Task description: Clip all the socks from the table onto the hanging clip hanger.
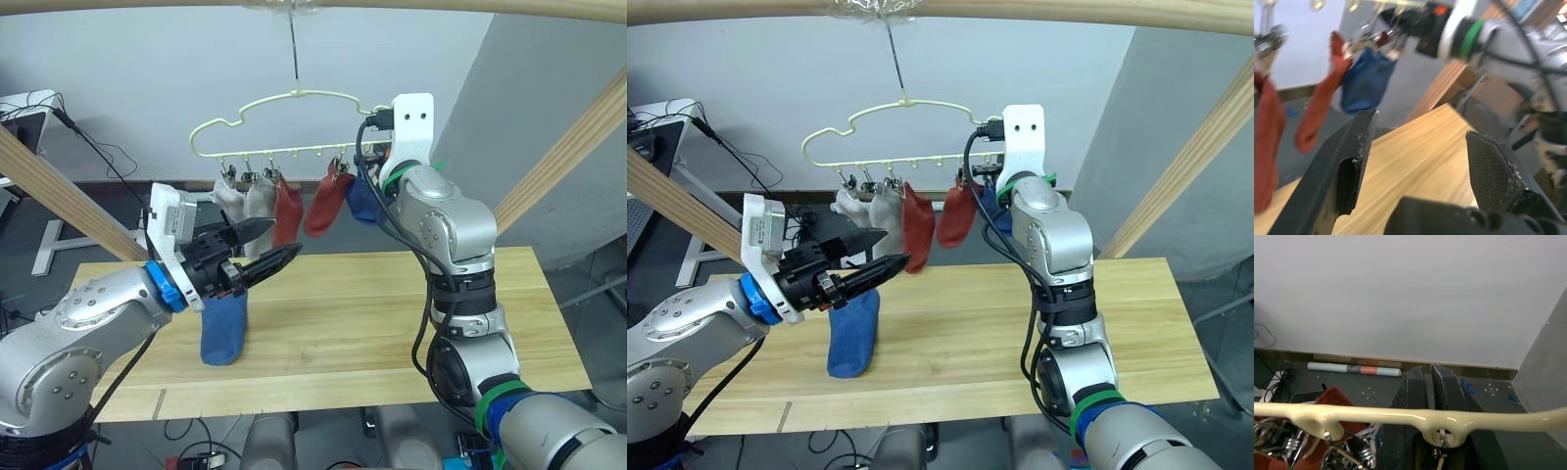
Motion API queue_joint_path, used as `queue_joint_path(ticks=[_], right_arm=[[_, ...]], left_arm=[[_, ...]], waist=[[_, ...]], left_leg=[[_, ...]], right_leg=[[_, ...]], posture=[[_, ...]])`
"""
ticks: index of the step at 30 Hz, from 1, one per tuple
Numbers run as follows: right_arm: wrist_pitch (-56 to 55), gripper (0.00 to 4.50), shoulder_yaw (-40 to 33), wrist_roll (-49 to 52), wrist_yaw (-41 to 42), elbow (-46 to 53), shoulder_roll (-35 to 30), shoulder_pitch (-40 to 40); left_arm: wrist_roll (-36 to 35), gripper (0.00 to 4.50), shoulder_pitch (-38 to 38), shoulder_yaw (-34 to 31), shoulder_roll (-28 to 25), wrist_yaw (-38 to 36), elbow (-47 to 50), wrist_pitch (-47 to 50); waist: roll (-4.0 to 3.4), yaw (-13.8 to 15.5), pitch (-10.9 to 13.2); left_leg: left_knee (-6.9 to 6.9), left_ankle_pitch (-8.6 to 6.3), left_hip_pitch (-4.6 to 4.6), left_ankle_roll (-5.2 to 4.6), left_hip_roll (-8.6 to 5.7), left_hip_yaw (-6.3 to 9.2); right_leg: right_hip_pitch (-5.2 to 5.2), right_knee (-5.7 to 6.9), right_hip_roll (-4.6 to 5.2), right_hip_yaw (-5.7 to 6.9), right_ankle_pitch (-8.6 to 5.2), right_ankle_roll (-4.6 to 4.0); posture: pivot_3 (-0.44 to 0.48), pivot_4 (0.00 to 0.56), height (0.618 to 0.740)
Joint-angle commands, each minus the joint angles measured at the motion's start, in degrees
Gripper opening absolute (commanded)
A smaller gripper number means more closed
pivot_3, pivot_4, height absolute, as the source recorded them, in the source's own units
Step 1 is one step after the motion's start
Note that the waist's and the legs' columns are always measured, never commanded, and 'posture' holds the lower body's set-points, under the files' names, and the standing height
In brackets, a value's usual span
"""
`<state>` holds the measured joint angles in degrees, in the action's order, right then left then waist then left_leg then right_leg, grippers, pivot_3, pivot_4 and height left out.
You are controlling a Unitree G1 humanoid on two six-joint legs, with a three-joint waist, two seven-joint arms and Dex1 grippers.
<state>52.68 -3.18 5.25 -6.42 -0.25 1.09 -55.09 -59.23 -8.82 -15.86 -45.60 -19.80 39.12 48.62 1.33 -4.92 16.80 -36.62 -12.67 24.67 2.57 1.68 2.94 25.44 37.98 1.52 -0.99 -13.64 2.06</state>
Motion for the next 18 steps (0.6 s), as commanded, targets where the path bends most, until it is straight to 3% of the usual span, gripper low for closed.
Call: queue_joint_path(ticks=[1,4,6,9,14,18], right_arm=[[-0.75,0.02,-0.32,-0.79,-0.82,2.10,-0.32,-0.92],[-0.54,0.00,-0.39,-0.72,-0.98,2.42,-0.33,-1.00],[-0.27,0.00,-0.41,-0.70,-1.01,2.75,-0.42,-0.96],[0.03,0.00,-0.46,-0.64,-1.04,3.12,-0.48,-0.91],[1.32,0.00,-0.59,-0.67,-1.36,4.87,-0.77,-0.33],[2.18,0.00,-0.55,-0.48,-1.69,5.85,-0.82,-0.19]], left_arm=[[4.73,3.30,2.16,1.96,-2.92,4.82,-1.17,5.50],[8.66,3.84,3.76,1.77,-2.17,5.73,-4.60,4.83],[12.68,4.45,5.54,1.43,-1.75,5.81,-6.45,2.85],[18.03,4.48,7.39,2.11,-1.84,5.49,-8.22,0.96],[25.65,4.48,10.62,1.49,2.65,9.03,-15.60,-0.74],[29.08,4.48,10.25,2.11,5.66,6.10,-22.22,-5.52]], waist=[[0.00,0.01,0.00],[-0.01,0.06,0.01],[-0.02,0.10,0.02],[-0.03,0.12,0.02],[-0.05,0.12,0.03],[-0.05,0.17,0.06]], left_leg=[[0.00,0.00,0.00,0.00,0.00,0.00],[0.00,0.00,0.00,0.00,0.00,0.02],[0.00,0.00,0.00,0.00,0.00,0.01],[0.04,0.00,0.01,0.00,0.00,0.00],[0.10,0.00,0.02,0.00,0.01,-0.03],[0.13,0.00,0.04,0.00,0.01,-0.02]], right_leg=[[0.00,0.01,0.00,0.00,0.00,0.00],[0.01,0.03,0.00,0.01,0.00,0.00],[0.02,0.02,0.00,0.02,0.00,0.00],[0.06,0.00,0.00,0.01,0.00,-0.01],[0.10,-0.02,0.03,-0.01,0.00,-0.01],[0.15,0.01,0.03,0.01,0.00,-0.02]], posture=[[-0.081,0.303,0.740],[-0.081,0.306,0.740],[-0.081,0.306,0.740],[-0.085,0.309,0.740],[-0.089,0.310,0.740],[-0.095,0.313,0.740]])
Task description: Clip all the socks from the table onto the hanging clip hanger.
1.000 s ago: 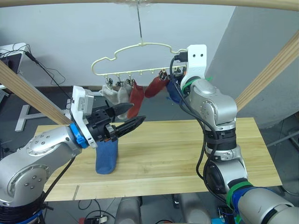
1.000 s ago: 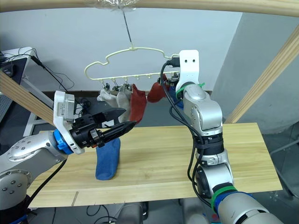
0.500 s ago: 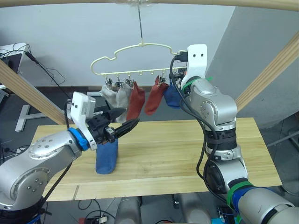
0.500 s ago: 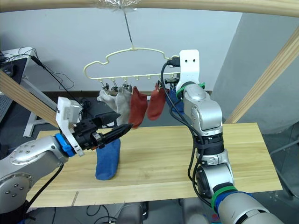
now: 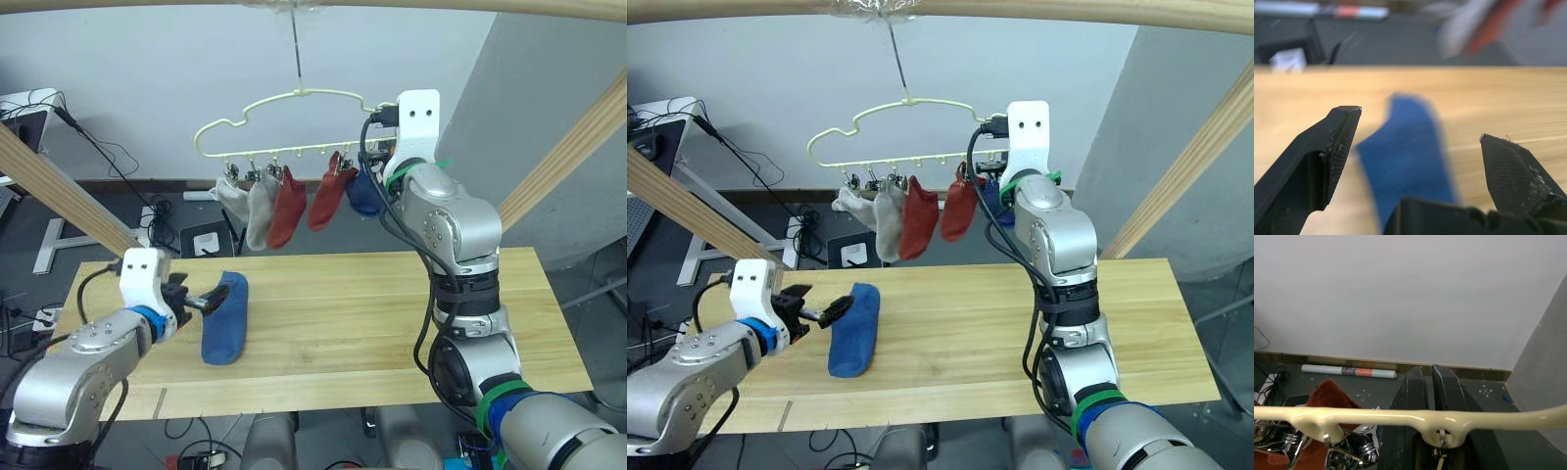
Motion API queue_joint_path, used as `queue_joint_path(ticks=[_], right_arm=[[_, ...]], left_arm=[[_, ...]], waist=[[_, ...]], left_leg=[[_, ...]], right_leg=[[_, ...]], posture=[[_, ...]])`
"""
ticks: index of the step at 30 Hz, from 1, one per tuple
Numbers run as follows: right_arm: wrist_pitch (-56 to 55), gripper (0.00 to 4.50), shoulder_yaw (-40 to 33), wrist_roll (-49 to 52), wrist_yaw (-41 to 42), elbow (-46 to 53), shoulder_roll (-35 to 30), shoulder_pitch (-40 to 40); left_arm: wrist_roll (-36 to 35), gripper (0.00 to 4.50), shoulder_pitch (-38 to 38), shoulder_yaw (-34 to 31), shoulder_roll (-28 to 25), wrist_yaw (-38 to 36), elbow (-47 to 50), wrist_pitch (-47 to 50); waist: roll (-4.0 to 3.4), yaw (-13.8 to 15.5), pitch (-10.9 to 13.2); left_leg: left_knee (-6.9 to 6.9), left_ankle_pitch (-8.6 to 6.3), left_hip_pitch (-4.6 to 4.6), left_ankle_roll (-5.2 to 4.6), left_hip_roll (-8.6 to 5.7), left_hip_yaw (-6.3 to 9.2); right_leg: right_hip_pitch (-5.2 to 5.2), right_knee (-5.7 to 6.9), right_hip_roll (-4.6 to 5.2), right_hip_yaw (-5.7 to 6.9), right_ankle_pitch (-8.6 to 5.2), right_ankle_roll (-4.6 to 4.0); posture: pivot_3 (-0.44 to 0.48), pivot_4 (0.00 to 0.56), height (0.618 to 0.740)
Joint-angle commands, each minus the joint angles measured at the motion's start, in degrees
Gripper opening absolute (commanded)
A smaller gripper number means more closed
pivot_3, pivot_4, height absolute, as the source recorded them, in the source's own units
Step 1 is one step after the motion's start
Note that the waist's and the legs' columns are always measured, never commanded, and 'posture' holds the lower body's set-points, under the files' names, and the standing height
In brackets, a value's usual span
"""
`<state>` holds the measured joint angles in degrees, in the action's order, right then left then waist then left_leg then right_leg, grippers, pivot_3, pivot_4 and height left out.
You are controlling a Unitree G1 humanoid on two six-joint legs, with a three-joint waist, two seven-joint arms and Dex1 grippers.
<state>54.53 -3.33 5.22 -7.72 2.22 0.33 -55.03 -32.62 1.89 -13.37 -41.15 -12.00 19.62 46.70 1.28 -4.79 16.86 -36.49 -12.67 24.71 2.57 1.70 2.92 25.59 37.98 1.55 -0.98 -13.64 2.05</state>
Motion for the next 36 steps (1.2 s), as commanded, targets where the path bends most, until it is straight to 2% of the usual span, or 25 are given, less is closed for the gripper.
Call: queue_joint_path(ticks=[1,4,10,15,23,28,31,36], right_arm=[[0.48,0.00,-0.42,-0.41,-0.42,3.57,-0.08,-0.21],[1.10,0.00,-0.38,-0.47,-0.64,4.18,-0.01,-0.14],[2.13,0.00,-0.41,-0.48,-0.78,5.22,0.06,0.08],[3.74,0.00,-0.47,-0.67,-1.10,6.92,0.00,0.70],[5.10,0.00,-0.52,-0.56,-1.53,8.02,0.17,0.75],[5.64,0.00,-0.60,-0.56,-1.64,8.64,0.20,0.88],[5.82,0.00,-0.72,-0.59,-1.71,8.71,0.20,0.90],[5.67,0.00,-0.77,-0.54,-1.80,8.62,0.45,0.92]], left_arm=[[3.05,4.48,-0.70,0.20,1.78,-2.64,-4.16,-4.39],[7.35,4.48,-4.05,4.39,3.30,-5.07,-10.81,-8.21],[10.24,4.48,-9.84,6.08,5.74,-8.09,-18.05,-10.09],[15.28,4.48,-14.98,10.03,7.14,-9.40,-25.91,-11.60],[21.17,4.48,-17.14,15.87,8.24,-11.84,-31.02,-9.34],[23.32,4.48,-16.81,16.66,8.07,-12.89,-31.52,-9.61],[23.63,3.89,-16.58,16.08,8.12,-13.33,-31.25,-9.38],[24.08,2.36,-15.91,15.91,7.91,-13.79,-30.55,-9.16]], waist=[[0.00,0.05,0.00],[-0.04,0.13,0.03],[-0.02,-0.05,0.07],[-0.04,-0.23,0.13],[-0.04,-0.31,0.33],[-0.05,-0.36,0.33],[-0.07,-0.36,0.34],[-0.07,-0.43,0.34]], left_leg=[[0.00,0.00,0.00,0.00,0.00,-0.01],[0.00,0.00,0.00,0.00,-0.02,-0.02],[0.00,0.00,0.03,0.00,-0.02,-0.02],[0.02,0.00,0.03,0.00,-0.02,-0.02],[0.03,0.00,0.02,0.00,-0.01,0.01],[0.03,0.00,0.01,0.00,-0.03,-0.03],[0.03,0.00,0.00,0.00,-0.02,-0.01],[0.03,0.00,-0.02,0.00,-0.02,-0.01]], right_leg=[[0.00,0.00,0.01,-0.01,0.00,0.00],[0.00,0.01,0.03,0.00,0.01,-0.02],[0.01,0.01,0.04,0.01,0.02,-0.02],[0.02,0.05,0.03,0.02,0.03,-0.03],[0.02,0.09,0.04,0.04,0.03,-0.04],[0.01,0.08,0.07,0.00,0.03,-0.03],[0.01,0.09,0.06,0.02,0.03,-0.03],[0.01,0.10,0.06,0.02,0.03,-0.03]], posture=[[-0.095,0.313,0.740],[-0.113,0.318,0.740],[-0.133,0.328,0.740],[-0.153,0.338,0.740],[-0.166,0.345,0.740],[-0.170,0.347,0.740],[-0.171,0.348,0.740],[-0.164,0.347,0.740]])
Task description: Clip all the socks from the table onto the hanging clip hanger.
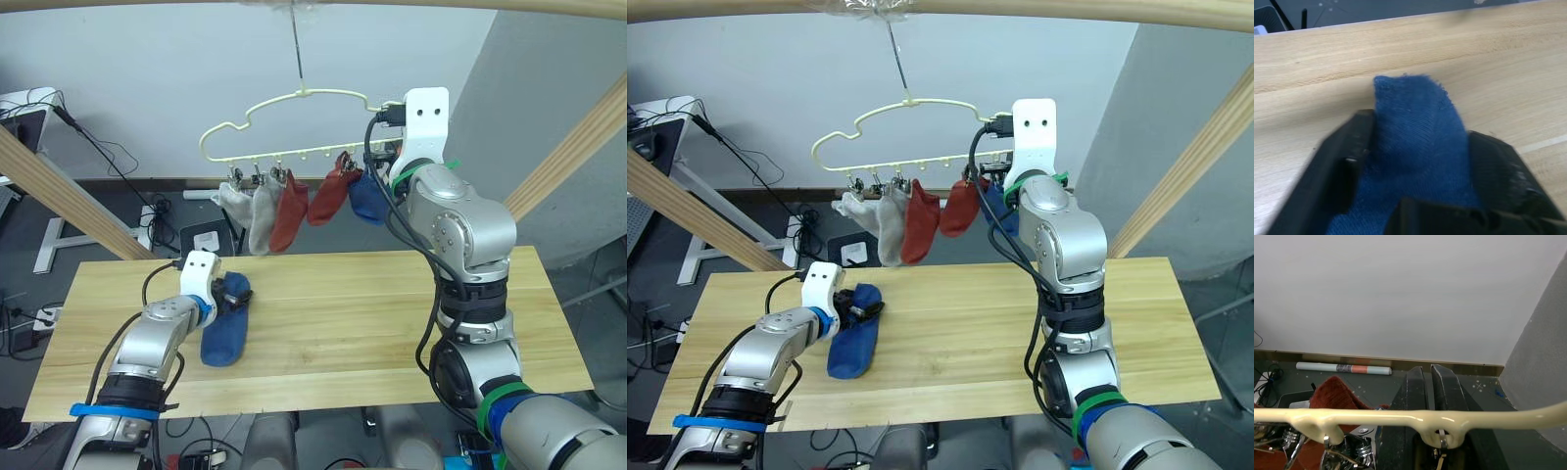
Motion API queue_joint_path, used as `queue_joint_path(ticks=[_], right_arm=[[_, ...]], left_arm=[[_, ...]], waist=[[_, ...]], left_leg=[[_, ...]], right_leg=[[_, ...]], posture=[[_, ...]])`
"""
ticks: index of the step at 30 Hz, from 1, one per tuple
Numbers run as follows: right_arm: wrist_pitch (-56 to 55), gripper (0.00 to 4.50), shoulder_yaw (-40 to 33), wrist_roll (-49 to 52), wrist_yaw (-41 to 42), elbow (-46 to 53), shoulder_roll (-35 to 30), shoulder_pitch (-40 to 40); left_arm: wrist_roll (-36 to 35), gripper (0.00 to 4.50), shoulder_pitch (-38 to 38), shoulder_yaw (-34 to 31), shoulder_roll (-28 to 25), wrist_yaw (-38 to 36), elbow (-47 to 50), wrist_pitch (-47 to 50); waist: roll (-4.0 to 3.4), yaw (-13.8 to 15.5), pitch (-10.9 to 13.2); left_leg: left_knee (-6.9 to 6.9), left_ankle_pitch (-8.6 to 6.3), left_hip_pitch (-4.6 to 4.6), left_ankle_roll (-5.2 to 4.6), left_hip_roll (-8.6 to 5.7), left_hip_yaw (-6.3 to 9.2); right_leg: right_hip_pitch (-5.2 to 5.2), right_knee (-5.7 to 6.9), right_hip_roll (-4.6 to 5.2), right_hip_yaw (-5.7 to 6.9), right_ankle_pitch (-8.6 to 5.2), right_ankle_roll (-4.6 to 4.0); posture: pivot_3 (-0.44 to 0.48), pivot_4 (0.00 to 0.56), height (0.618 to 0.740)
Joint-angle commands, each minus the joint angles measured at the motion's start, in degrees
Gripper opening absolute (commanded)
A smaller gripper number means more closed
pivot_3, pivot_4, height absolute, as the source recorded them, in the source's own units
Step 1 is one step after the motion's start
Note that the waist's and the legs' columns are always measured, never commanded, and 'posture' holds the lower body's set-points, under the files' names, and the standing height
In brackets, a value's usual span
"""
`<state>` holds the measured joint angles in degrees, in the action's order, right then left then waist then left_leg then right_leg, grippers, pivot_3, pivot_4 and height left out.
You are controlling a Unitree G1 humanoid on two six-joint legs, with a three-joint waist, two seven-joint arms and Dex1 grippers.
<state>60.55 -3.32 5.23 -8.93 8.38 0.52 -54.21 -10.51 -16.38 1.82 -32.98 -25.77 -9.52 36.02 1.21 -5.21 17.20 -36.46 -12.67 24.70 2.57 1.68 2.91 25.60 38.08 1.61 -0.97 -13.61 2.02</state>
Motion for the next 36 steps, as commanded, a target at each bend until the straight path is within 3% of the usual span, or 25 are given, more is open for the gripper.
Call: queue_joint_path(ticks=[1,8,22,29,36], right_arm=[[-0.39,0.00,-0.80,-0.54,-0.58,2.42,0.28,0.11],[-0.54,0.00,-0.78,-0.59,-0.62,2.33,0.40,0.22],[0.36,0.00,-2.01,0.73,-0.23,2.99,1.68,-0.66],[2.26,0.00,-2.84,0.86,-0.44,4.44,2.72,-1.57],[3.77,0.00,-3.61,0.81,-0.90,5.23,3.68,-2.28]], left_arm=[[2.05,2.04,2.51,0.73,-0.25,-0.09,-1.22,1.48],[1.31,0.02,3.29,0.17,0.60,-0.49,0.50,2.02],[-8.15,0.02,0.80,1.61,5.78,-8.81,19.10,9.41],[-10.83,0.02,-11.67,4.80,13.78,-8.54,20.95,12.04],[-10.91,0.02,-17.64,6.58,18.78,-8.38,18.89,11.87]], waist=[[0.00,-0.01,0.00],[0.00,-0.03,0.00],[0.02,0.06,0.69],[0.10,0.00,0.81],[0.10,-1.06,0.81]], left_leg=[[0.00,0.00,0.00,0.00,0.00,0.00],[0.00,0.00,-0.01,0.00,0.01,0.00],[0.00,0.00,0.07,0.00,0.00,0.02],[-0.08,0.00,0.14,0.01,-0.07,-0.02],[-0.04,0.00,0.13,0.01,-0.03,0.01]], right_leg=[[0.00,0.00,0.00,0.00,0.00,0.00],[0.00,0.00,0.00,0.00,0.00,0.00],[0.00,-0.06,0.00,0.03,0.00,0.00],[-0.02,-0.09,0.03,0.00,0.03,0.05],[0.00,-0.07,-0.01,0.04,0.03,0.04]], posture=[[-0.164,0.347,0.740],[-0.166,0.346,0.740],[-0.180,0.341,0.740],[-0.203,0.339,0.740],[-0.224,0.337,0.740]])
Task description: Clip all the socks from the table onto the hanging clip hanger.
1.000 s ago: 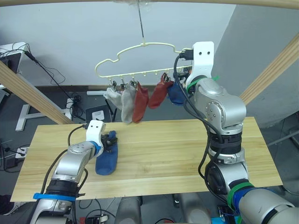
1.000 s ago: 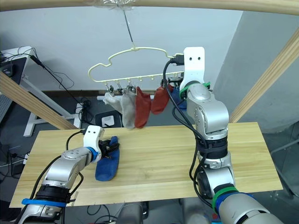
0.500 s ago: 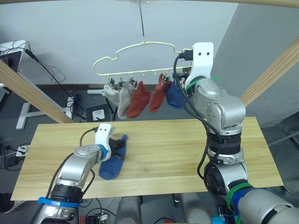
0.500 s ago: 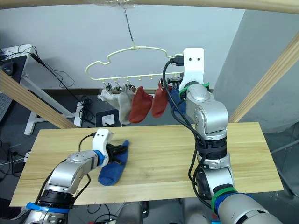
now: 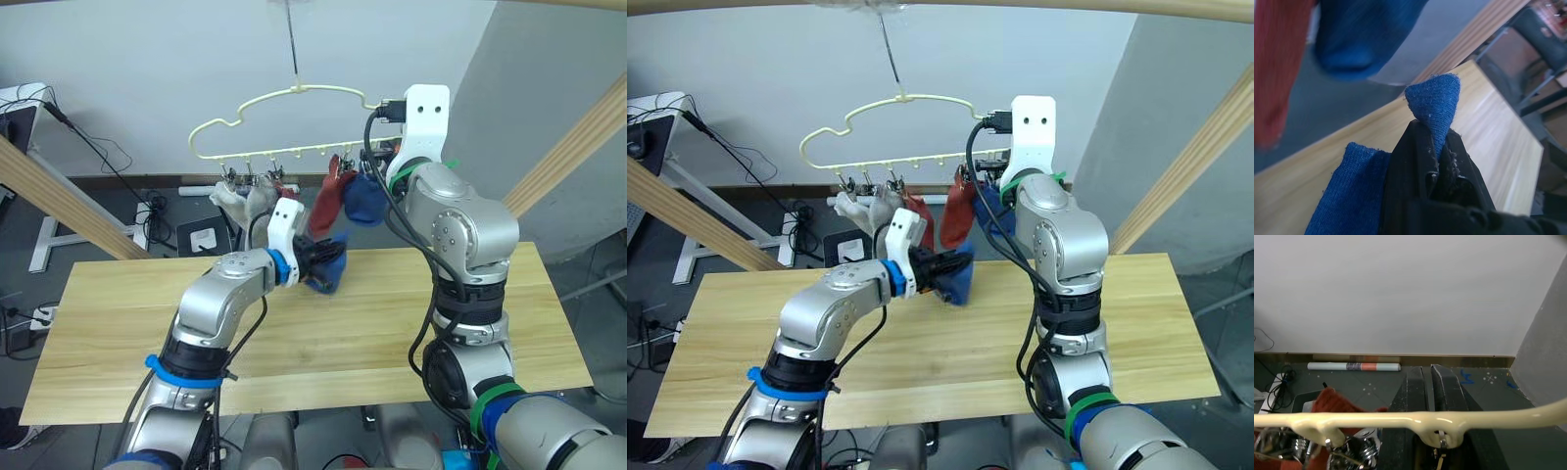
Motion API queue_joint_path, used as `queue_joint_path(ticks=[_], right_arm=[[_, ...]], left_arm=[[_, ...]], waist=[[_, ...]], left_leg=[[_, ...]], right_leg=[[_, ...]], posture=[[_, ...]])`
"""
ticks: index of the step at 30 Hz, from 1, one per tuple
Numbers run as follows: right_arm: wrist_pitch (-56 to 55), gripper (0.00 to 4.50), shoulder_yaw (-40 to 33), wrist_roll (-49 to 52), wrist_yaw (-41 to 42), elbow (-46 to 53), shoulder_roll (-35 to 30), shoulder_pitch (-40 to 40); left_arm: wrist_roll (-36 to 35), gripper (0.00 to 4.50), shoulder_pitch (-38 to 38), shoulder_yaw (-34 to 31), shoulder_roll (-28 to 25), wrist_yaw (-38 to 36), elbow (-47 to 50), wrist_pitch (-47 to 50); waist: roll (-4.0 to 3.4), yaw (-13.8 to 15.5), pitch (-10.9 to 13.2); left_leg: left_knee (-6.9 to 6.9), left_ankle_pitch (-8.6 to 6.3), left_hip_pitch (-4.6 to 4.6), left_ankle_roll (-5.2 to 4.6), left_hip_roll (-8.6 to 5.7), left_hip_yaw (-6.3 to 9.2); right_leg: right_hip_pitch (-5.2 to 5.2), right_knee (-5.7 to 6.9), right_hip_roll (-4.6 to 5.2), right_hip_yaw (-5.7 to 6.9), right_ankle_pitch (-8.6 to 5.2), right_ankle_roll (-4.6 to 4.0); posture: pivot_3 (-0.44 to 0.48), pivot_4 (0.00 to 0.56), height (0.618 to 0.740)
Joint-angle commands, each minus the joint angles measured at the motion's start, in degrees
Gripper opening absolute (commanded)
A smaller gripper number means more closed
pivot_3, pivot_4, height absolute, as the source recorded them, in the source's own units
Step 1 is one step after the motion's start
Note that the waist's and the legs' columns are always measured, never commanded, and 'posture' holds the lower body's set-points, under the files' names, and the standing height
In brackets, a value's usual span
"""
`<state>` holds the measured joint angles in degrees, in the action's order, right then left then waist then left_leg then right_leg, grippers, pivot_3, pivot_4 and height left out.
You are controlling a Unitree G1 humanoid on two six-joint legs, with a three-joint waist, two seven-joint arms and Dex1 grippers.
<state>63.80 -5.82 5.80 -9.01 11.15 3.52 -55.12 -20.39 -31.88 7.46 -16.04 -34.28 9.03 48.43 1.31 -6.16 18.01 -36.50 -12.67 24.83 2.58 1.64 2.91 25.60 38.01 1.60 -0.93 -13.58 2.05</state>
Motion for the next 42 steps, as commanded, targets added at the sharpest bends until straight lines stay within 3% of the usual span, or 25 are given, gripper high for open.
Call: queue_joint_path(ticks=[1,7,20,42], right_arm=[[0.74,0.00,-1.28,0.27,-0.94,2.56,0.89,-1.53],[1.88,0.00,-2.04,0.27,-1.46,2.94,2.00,-2.19],[3.09,0.00,-2.74,0.21,-1.81,3.41,2.75,-3.34],[3.91,0.00,-2.64,0.11,-1.94,3.91,3.09,-2.94]], left_arm=[[-1.02,0.02,-3.20,1.26,2.85,0.16,-0.22,-0.81],[1.27,0.02,-7.66,2.87,7.26,0.56,-6.50,-4.74],[4.32,0.02,-11.67,1.59,10.51,2.94,-14.38,-11.05],[3.59,0.02,-16.57,-2.35,12.83,4.16,-17.83,-12.77]], waist=[[0.01,-0.20,0.01],[0.02,-0.32,0.02],[0.00,-0.43,0.04],[0.00,-0.46,0.04]], left_leg=[[0.00,0.00,0.00,0.00,0.00,0.00],[-0.10,0.00,0.02,0.00,-0.04,-0.02],[-0.11,0.00,0.03,0.00,-0.03,-0.02],[-0.10,0.00,0.03,0.00,-0.02,-0.01]], right_leg=[[0.00,0.00,0.00,0.00,0.00,0.00],[-0.04,-0.01,0.02,-0.02,0.01,0.01],[-0.02,0.00,0.00,-0.01,0.00,0.01],[-0.02,0.01,0.00,0.00,0.00,0.01]], posture=[[-0.224,0.337,0.740],[-0.231,0.335,0.740],[-0.240,0.336,0.740],[-0.240,0.335,0.740]])
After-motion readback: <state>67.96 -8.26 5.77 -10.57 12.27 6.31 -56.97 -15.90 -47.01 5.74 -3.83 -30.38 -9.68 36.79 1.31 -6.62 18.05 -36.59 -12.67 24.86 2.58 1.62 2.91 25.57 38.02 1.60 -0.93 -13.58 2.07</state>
